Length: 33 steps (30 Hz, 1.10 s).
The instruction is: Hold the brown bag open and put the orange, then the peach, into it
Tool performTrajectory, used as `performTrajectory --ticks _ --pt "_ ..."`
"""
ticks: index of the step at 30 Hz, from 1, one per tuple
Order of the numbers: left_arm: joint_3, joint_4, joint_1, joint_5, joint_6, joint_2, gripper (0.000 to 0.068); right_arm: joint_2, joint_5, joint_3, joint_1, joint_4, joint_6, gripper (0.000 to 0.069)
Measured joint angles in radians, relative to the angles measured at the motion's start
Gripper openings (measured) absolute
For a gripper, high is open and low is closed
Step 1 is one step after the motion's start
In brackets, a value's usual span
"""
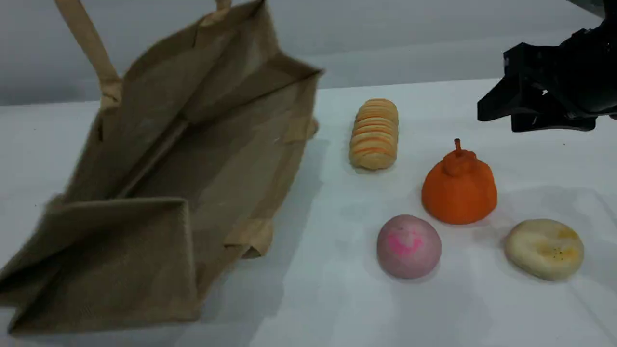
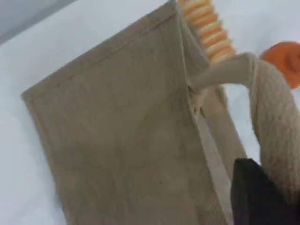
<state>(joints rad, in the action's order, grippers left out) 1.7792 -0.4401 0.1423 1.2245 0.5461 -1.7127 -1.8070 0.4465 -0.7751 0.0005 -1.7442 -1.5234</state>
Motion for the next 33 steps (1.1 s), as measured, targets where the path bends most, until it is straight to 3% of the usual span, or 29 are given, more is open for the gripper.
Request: performTrajectory --ticks 3,10,14,33 --pt "-0.001 -0.040 0.000 -0.001 0.018 0.011 0.0071 0.000 0.000 0.000 0.000 0.000 -0.006 0.0354" --pt "-0.001 -0.042 0.000 -0.001 0.027 0.011 0.0071 0.001 0.000 0.000 0.000 0.000 -0.048 0.0354" --pt "-0.001 -0.096 0.000 -0.002 0.025 0.011 0.0071 -0.008 0.001 -0.002 0.000 0.000 -0.048 0.0354" --pt "-0.002 -0.166 0.000 -0.004 0.031 0.010 0.0071 -0.193 0.029 -0.108 0.000 -0.001 -0.047 0.0354"
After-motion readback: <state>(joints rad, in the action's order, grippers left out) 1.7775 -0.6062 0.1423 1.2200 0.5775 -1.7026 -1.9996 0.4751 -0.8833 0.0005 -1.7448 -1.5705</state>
